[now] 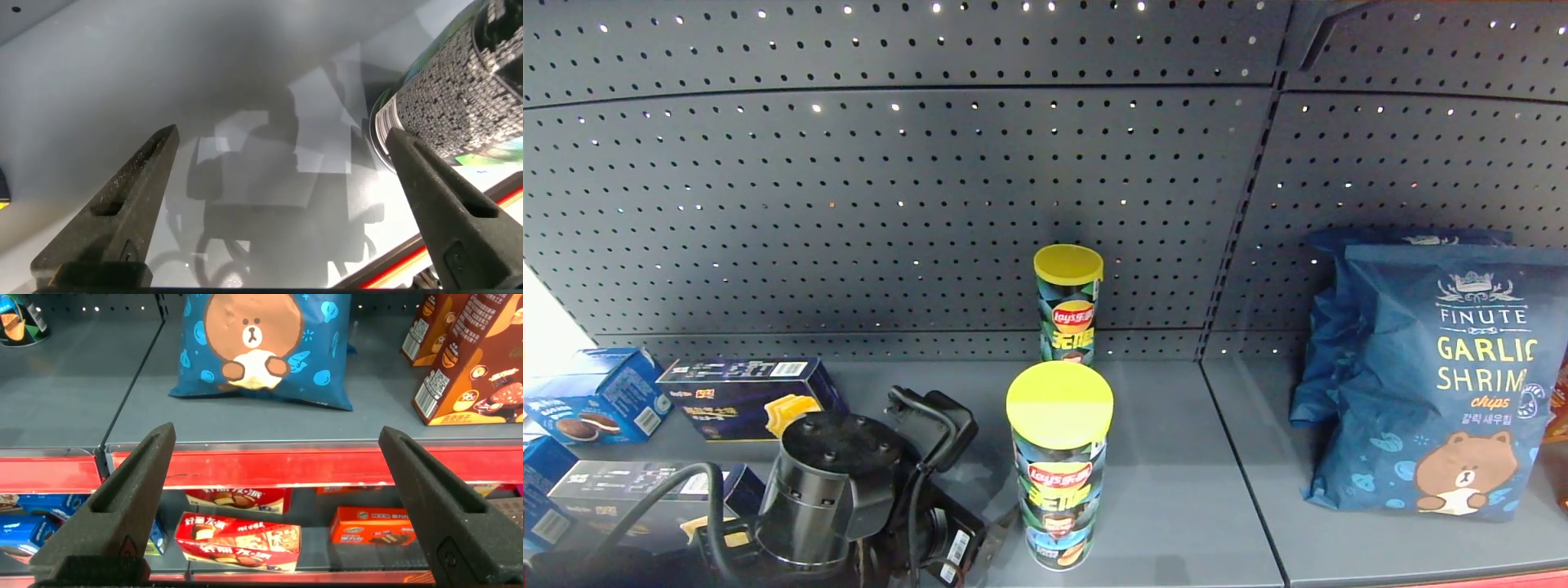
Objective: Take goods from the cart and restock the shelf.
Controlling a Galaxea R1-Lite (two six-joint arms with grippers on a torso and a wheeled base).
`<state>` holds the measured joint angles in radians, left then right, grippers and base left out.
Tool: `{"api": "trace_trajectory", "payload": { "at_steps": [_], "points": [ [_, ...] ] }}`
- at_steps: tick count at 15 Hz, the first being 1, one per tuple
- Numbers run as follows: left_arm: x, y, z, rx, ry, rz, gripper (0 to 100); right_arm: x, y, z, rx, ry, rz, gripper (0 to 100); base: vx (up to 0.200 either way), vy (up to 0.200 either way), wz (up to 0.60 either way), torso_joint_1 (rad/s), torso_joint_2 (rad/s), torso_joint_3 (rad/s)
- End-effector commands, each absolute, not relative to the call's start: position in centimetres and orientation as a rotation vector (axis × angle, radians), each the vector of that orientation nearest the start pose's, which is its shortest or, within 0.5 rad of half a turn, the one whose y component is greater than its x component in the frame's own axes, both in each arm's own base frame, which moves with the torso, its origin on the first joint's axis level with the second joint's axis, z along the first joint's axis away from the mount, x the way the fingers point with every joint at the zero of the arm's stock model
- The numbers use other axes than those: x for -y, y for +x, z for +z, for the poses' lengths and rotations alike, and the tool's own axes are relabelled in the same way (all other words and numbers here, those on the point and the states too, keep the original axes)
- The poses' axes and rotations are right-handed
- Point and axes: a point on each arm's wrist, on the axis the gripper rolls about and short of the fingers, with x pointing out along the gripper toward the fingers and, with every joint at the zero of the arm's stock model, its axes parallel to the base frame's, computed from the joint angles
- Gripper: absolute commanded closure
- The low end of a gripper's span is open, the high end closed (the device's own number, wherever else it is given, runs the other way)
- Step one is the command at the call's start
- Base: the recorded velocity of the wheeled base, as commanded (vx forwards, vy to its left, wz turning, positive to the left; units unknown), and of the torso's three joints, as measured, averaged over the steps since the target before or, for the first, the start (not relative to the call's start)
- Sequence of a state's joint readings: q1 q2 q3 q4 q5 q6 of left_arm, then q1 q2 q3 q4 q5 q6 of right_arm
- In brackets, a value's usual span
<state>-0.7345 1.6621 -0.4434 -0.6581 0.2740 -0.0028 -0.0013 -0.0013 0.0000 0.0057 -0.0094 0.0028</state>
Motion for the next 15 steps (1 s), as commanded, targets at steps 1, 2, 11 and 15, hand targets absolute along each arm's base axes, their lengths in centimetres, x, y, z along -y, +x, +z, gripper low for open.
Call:
{"api": "trace_trajectory", "payload": {
  "at_steps": [1,2,11,15],
  "points": [
    [16.06,18.57,10.58,-0.499,0.273,-0.45,0,0.02,-2.28,7.49,-0.006,0.003,-0.011,0,0.0,0.0,0.0,0.0,0.0,0.0],
    [16.06,18.57,10.58,-0.499,0.273,-0.45,0,0.02,-2.28,7.49,-0.006,0.003,-0.011,0,0.0,0.0,0.0,0.0,0.0,0.0],
    [16.1,18.51,10.5,-0.501,0.275,-0.453,0,0.02,-2.28,7.49,-0.006,0.003,-0.011,0,0.0,0.0,0.0,0.0,0.0,0.0],
    [16.14,18.44,10.47,-0.502,0.277,-0.454,0,0.02,-2.28,7.49,-0.006,0.002,-0.011,0,0.0,0.0,0.0,0.0,0.0,0.0]
  ]
}}
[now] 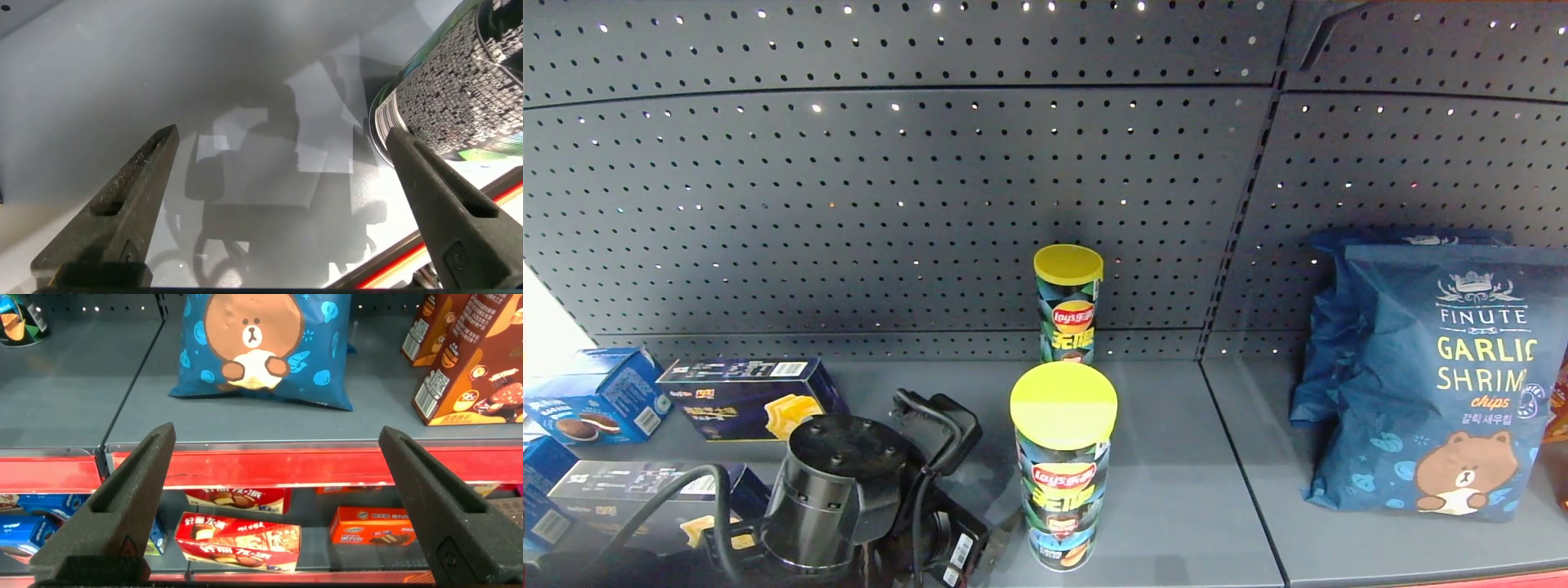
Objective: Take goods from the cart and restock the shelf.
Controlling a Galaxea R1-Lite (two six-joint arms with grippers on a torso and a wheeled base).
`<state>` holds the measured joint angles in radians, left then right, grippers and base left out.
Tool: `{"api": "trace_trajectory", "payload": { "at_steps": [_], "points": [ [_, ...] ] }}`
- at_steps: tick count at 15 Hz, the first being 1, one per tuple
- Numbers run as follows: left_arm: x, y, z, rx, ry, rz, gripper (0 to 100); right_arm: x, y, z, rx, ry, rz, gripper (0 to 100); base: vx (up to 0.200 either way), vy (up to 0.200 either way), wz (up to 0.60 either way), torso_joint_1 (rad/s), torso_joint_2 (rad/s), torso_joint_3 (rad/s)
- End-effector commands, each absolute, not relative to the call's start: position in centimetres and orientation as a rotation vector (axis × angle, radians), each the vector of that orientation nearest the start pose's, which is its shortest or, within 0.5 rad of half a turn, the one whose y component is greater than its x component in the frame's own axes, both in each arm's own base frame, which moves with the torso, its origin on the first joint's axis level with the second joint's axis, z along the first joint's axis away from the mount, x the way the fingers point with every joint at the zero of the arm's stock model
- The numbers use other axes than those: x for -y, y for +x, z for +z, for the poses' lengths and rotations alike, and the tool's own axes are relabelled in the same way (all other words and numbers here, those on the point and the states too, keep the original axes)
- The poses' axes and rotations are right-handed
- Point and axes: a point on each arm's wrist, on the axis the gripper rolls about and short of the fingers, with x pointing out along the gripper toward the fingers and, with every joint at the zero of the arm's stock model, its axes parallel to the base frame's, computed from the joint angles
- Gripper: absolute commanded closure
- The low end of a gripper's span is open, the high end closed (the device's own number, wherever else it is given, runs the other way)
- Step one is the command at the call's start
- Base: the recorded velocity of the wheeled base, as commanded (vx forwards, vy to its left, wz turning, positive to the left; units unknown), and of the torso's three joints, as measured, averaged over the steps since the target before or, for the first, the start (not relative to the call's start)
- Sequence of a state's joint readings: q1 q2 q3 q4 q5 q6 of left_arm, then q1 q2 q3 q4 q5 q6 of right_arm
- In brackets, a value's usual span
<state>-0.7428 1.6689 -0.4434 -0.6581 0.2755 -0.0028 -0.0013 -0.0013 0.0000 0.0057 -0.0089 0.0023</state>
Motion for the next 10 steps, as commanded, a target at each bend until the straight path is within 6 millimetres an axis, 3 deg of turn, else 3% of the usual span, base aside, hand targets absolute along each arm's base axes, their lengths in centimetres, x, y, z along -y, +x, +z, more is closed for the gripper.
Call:
{"api": "trace_trajectory", "payload": {
  "at_steps": [1,4,6,10],
  "points": [
    [16.0,18.4,10.4,-0.504,0.276,-0.452,0,0.0,-2.3,7.5,-0.006,0.003,-0.011,0,0.0,0.0,0.0,0.0,0.0,0.0],
    [15.3,18.8,10.9,-0.489,0.267,-0.416,0,0.0,-2.3,7.5,-0.006,0.003,-0.011,0,0.0,0.0,0.0,0.0,0.0,0.0],
    [13.5,19.6,12.2,-0.443,0.264,-0.355,0,0.0,-2.3,7.5,-0.006,0.003,-0.011,0,0.0,0.0,0.0,0.0,0.0,0.0],
    [10.9,20.7,16.3,-0.29,0.218,-0.27,0,0.0,-2.3,7.5,-0.006,0.003,-0.011,0,0.0,0.0,0.0,0.0,0.0,0.0]
  ]
}}
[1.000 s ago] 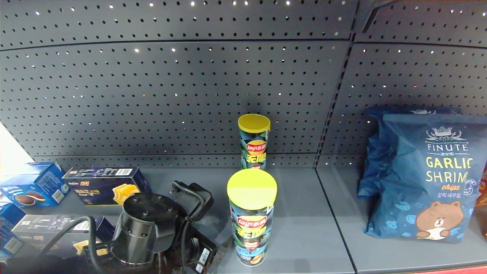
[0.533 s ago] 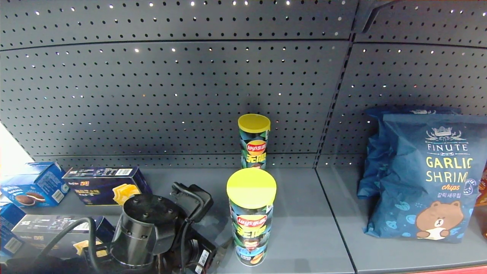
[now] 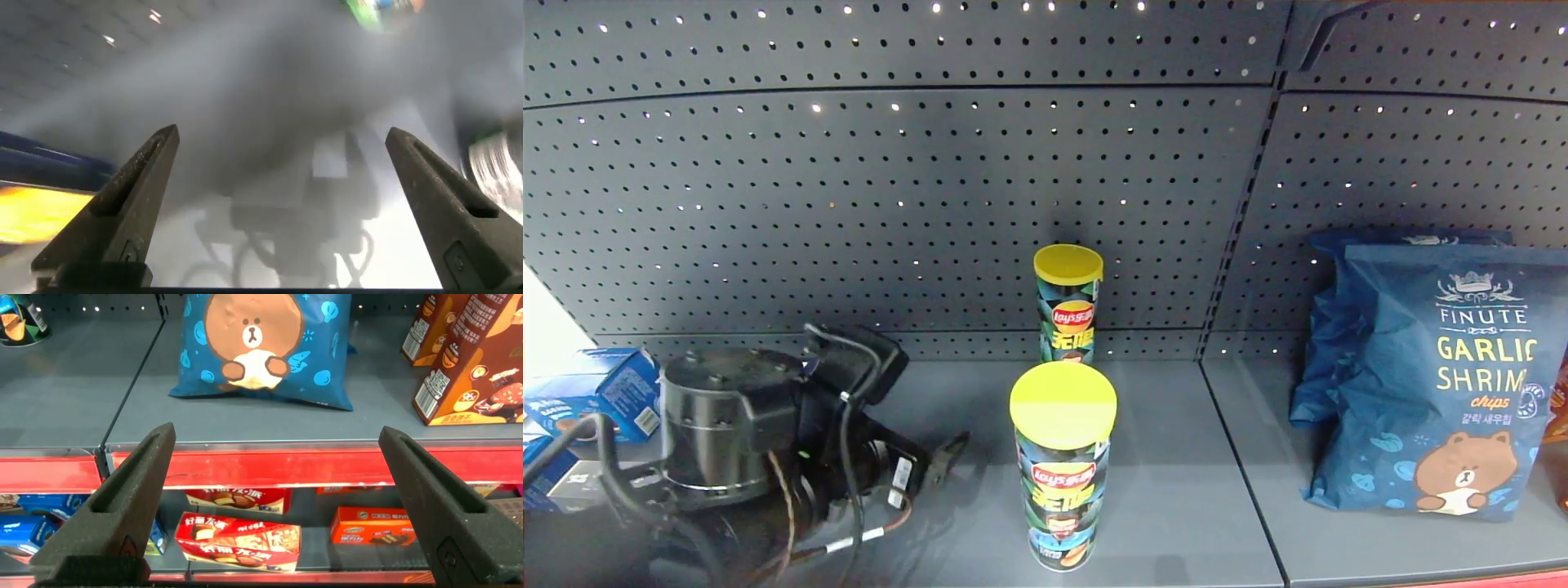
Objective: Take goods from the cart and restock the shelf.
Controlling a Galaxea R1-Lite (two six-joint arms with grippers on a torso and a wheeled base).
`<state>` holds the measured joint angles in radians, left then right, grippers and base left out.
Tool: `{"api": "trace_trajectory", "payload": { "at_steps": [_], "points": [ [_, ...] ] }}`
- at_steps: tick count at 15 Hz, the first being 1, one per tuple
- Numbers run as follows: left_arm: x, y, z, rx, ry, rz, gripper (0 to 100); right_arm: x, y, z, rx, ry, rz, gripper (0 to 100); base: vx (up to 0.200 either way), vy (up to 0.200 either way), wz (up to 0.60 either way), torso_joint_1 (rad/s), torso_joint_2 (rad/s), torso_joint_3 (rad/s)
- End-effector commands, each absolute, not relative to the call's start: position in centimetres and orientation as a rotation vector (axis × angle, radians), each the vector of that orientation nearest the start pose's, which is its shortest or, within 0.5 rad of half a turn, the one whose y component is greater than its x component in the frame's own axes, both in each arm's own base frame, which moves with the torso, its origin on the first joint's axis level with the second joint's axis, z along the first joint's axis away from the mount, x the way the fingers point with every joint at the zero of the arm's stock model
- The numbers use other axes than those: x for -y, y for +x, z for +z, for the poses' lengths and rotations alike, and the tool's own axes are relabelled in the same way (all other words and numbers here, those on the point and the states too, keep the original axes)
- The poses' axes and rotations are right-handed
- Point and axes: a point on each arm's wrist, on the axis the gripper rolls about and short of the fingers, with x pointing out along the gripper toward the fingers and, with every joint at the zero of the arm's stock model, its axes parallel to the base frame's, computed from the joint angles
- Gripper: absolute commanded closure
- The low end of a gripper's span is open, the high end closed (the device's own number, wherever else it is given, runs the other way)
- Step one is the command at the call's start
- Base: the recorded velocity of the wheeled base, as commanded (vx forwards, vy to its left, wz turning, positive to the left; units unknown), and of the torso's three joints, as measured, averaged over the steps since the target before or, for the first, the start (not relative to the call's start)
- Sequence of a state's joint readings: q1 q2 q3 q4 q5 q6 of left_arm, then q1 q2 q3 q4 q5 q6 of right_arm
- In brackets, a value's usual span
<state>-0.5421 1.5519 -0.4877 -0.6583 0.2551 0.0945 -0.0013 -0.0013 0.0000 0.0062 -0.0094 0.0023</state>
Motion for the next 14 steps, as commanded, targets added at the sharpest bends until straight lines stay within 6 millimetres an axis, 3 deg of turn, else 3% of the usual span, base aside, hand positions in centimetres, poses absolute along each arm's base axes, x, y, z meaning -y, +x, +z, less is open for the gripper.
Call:
{"api": "trace_trajectory", "payload": {
  "at_steps": [1,3,5,8,10,12,14],
  "points": [
    [10.3,20.8,19.1,-0.188,0.173,-0.248,0,0.0,-2.3,7.5,-0.006,0.003,-0.011,0,0.0,0.0,0.0,0.0,0.0,0.0],
    [8.7,19.7,23.6,-0.03,0.123,-0.215,0,0.0,-2.3,7.5,-0.006,0.003,-0.011,0,0.0,0.0,0.0,0.0,0.0,0.0],
    [6.5,16.3,25.0,-0.011,0.147,-0.176,0,0.0,-2.3,7.5,-0.006,0.002,-0.011,0,0.0,0.0,0.0,0.0,0.0,0.0],
    [4.1,11.1,24.0,0.0,0.138,-0.157,0,0.0,-2.3,7.5,-0.006,0.002,-0.012,0,0.0,0.0,0.0,0.0,0.0,0.0],
    [1.7,6.3,21.3,0.04,0.127,-0.111,0,0.0,-2.3,7.5,-0.006,0.003,-0.011,0,0.0,0.0,0.0,0.0,0.0,0.0],
    [0.6,3.5,19.2,0.087,0.111,-0.091,0,0.0,-2.3,7.5,-0.006,0.003,-0.011,0,0.0,0.0,0.0,0.0,0.0,0.0],
    [0.2,2.2,18.2,0.104,0.094,-0.077,0,0.0,-2.3,7.5,-0.006,0.002,-0.011,0,0.0,0.0,0.0,0.0,0.0,0.0]
  ]
}}
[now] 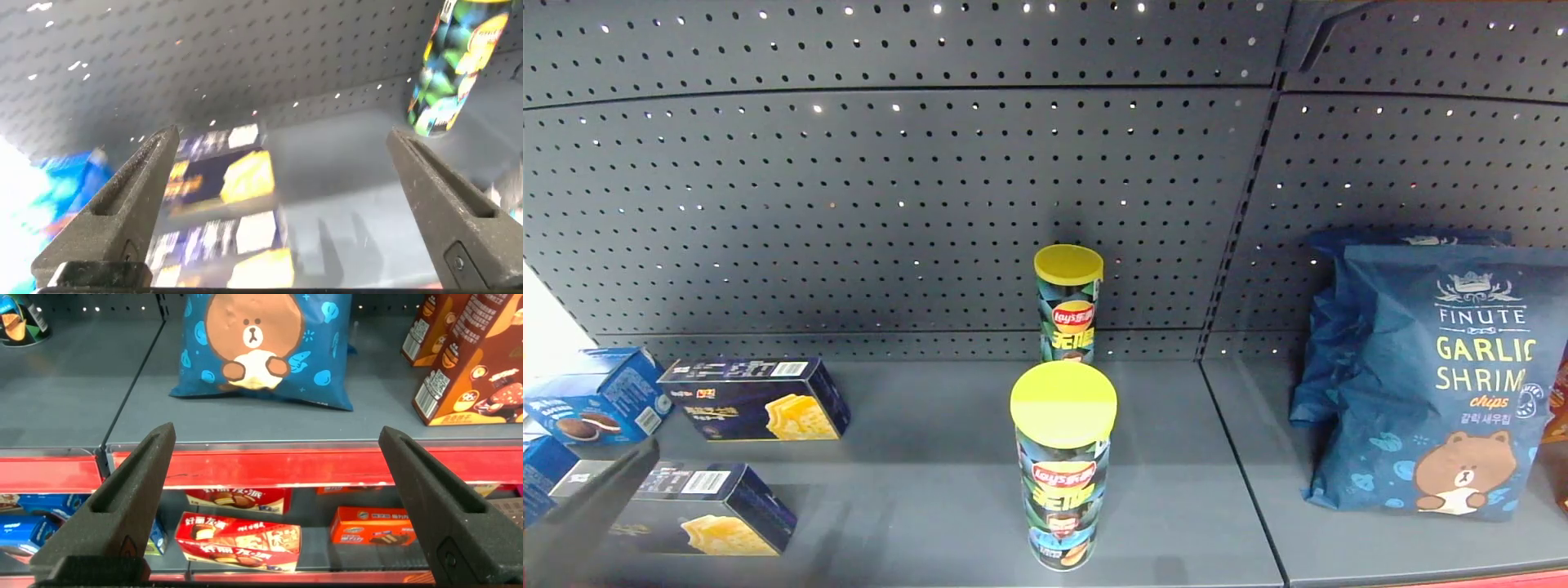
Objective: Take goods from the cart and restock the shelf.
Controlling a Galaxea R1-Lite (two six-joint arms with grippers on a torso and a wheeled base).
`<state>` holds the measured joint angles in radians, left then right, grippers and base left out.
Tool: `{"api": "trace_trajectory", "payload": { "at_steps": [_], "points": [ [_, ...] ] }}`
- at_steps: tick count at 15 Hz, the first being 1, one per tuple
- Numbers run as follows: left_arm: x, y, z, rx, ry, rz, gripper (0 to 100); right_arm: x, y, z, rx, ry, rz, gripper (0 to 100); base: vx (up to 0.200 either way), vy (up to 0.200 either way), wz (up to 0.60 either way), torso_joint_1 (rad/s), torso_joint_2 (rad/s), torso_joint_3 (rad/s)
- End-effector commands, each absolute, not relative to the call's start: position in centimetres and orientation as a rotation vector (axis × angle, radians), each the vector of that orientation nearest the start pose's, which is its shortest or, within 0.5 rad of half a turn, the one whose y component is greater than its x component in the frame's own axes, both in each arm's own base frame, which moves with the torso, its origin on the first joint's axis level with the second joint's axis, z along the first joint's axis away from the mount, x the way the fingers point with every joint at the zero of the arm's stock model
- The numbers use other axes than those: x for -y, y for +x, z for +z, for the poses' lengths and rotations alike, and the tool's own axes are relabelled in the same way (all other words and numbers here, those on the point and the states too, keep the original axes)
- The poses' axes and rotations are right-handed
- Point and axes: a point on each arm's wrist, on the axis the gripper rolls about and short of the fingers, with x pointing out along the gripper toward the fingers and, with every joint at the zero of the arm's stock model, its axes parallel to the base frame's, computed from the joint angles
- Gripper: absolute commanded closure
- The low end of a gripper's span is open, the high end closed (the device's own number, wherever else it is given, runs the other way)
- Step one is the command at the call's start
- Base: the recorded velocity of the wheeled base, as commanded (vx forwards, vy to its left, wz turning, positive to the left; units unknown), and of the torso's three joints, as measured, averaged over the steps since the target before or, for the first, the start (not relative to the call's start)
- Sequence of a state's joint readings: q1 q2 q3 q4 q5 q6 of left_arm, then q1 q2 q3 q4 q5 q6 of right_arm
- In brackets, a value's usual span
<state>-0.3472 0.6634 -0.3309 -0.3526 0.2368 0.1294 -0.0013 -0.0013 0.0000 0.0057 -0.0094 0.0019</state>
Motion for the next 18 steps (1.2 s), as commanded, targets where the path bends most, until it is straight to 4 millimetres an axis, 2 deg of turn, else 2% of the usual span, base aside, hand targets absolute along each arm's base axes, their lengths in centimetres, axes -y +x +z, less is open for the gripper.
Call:
{"api": "trace_trajectory", "payload": {
  "at_steps": [1,7,13,18],
  "points": [
    [0.0,1.7,17.9,0.113,0.079,-0.075,0,0.0,-2.3,7.5,-0.006,0.002,-0.011,0,0.0,0.0,0.0,0.0,0.0,0.0],
    [-0.6,-0.7,12.2,0.034,0.044,-0.051,0,0.0,-2.3,7.5,-0.006,0.003,-0.011,0,0.0,0.0,0.0,0.0,0.0,0.0],
    [-0.4,-1.2,8.8,-0.03,-0.018,0.043,0,0.0,-2.3,7.5,-0.006,0.003,-0.011,0,0.0,0.0,0.0,0.0,0.0,0.0],
    [-0.2,-1.5,8.1,-0.061,-0.021,-0.012,0,0.0,-2.3,7.5,-0.006,0.003,-0.011,0,0.0,0.0,0.0,0.0,0.0,0.0]
  ]
}}
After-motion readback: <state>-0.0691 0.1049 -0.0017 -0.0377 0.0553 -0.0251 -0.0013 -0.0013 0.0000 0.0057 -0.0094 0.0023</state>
